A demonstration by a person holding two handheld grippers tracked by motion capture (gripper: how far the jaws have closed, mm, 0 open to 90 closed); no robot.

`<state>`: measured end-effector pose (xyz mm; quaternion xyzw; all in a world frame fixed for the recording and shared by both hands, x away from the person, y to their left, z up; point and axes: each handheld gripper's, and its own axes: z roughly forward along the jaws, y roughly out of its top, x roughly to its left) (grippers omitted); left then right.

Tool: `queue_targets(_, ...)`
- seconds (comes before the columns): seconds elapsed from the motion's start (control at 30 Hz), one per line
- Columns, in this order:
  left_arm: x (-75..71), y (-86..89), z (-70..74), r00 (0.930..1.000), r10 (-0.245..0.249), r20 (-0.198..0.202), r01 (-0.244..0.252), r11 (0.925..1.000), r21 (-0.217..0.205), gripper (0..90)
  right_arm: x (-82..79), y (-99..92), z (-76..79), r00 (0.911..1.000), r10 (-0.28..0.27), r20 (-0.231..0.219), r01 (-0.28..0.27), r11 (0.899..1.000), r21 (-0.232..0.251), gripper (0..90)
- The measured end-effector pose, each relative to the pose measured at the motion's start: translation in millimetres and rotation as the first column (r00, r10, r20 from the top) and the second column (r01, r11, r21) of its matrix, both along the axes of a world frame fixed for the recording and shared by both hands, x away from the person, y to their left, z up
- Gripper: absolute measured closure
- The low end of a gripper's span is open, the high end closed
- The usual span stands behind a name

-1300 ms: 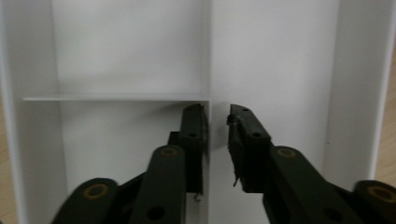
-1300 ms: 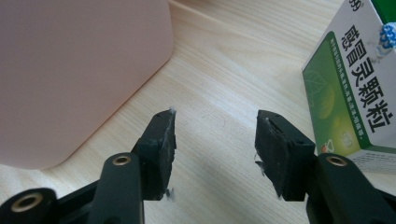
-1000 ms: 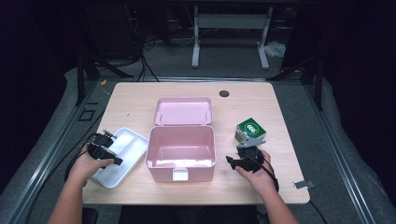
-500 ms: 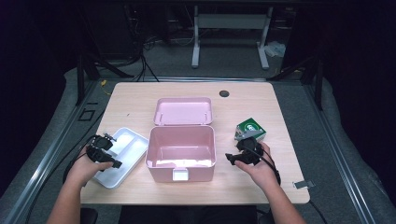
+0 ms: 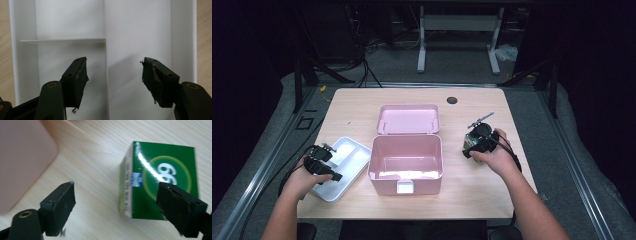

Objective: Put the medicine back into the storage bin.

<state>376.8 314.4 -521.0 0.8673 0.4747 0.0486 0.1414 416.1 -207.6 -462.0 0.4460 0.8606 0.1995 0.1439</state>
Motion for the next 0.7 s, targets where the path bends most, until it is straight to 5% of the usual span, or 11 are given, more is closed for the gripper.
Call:
queue_targets(0.43, -0.5, 1.6, 0.5, 1.0, -0.003, -0.001, 0.003, 0.9999, -0.015, 37.5, 54.1, -19.0, 11.4, 0.9872, -0.105, -0.12, 0.095, 0.992, -0.088, 5.8)
queue_targets(0.7, 0.2, 2.2, -1.9, 0.9999, -0.01, -0.008, 0.01, 0.9999, -0.01, 37.9, 69.7, -22.5, 4.9, 0.9731, -0.107, -0.204, 0.089, 0.991, -0.099, 5.2)
